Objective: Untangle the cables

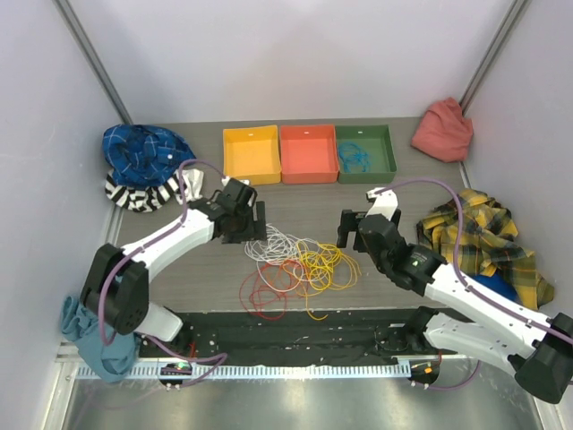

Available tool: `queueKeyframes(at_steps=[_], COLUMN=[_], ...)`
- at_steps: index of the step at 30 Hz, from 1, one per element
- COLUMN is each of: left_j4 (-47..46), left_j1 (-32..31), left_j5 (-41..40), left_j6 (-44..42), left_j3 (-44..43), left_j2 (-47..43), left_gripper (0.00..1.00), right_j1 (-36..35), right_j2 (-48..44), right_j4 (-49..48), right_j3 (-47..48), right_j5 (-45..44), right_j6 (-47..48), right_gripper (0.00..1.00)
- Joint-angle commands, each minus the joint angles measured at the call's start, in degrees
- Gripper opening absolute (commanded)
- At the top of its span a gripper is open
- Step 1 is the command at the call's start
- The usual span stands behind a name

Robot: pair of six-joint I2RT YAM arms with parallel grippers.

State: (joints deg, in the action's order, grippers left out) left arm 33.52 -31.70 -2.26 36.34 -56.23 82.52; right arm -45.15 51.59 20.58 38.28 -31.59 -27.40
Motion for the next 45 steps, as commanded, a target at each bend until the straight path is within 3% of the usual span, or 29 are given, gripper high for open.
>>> queueKeyframes(at_steps=[1, 7, 10, 11, 13, 15, 16, 17, 20, 25, 28, 31, 32, 33, 37, 45], left_j4=[-3.2, -5.0, -4.2, -4.1, -4.1, -3.5, -3.5, -3.6, -3.5, -3.3, -3.5, -3.4, -3.4, -3.2, -0.6, 9.4], left_j1=[-0.8, -1.2, -1.1, -1.1, -1.2, -1.2, -1.2, -1.2, -1.2, -1.2, -1.2, -1.3, -1.2, -1.2, -1.2, -1.2], left_j5=[1.6, 1.9, 1.9, 2.0, 2.0, 1.9, 2.0, 2.0, 1.9, 1.6, 1.4, 0.7, 0.4, 0.0, -2.8, -9.7], left_j6=[-0.8, -1.0, -1.7, -1.8, -1.8, -1.7, -1.6, -1.5, -1.5, -1.1, -1.0, -1.1, -1.0, -1.0, -1.6, -4.1], left_j3=[-3.1, -3.3, -3.8, -3.5, -3.1, -3.1, -2.9, -2.7, -3.2, -4.3, -4.5, -4.7, -4.7, -4.7, -6.0, -23.4], left_j2=[3.8, 6.9, 8.1, 8.2, 8.4, 8.1, 7.7, 7.3, 7.2, 11.2, 12.7, 14.0, 13.8, 13.5, 8.3, -8.2], left_gripper=[0.77, 0.68, 0.52, 0.42, 0.38, 0.42, 0.46, 0.59, 0.69, 0.66, 0.53, 0.34, 0.13, 0.03, 0.0, 0.0], right_j1=[0.0, 0.0, 0.0, -0.1, -0.1, -0.1, 0.0, 0.0, 0.0, -0.1, 0.1, 0.0, 0.0, 0.0, 0.0, 0.0], right_j2=[-1.9, -1.9, -1.9, -2.1, -2.2, -2.2, -2.2, -2.1, -1.8, -1.6, -1.8, -1.9, -2.1, -2.2, -3.1, -4.0], right_j4=[-2.4, -2.4, -2.5, -2.4, -2.4, -2.4, -2.4, -2.4, -2.5, -2.6, -2.6, -2.4, -2.3, -2.4, -2.0, -1.9], right_j3=[-0.4, -0.5, -0.8, -0.8, -0.9, -0.9, -0.9, -0.9, -0.8, -0.7, -0.6, -0.5, -0.5, -0.6, -0.8, -1.0], right_j5=[-0.4, -0.1, -0.3, -0.4, -0.5, -0.5, -0.4, -0.3, 0.0, 0.1, 0.4, 0.4, 0.5, 0.6, 0.7, 1.8], right_j6=[-0.6, -0.6, -0.6, -0.8, -0.9, -0.9, -0.9, -0.8, -1.0, -1.2, -1.0, -0.9, -0.9, -1.1, -1.4, -2.0], right_gripper=[1.0, 1.0, 1.0, 1.0, 1.0, 1.0, 1.0, 1.0, 1.0, 1.0, 1.0, 1.0, 1.0, 1.0, 1.0, 1.0])
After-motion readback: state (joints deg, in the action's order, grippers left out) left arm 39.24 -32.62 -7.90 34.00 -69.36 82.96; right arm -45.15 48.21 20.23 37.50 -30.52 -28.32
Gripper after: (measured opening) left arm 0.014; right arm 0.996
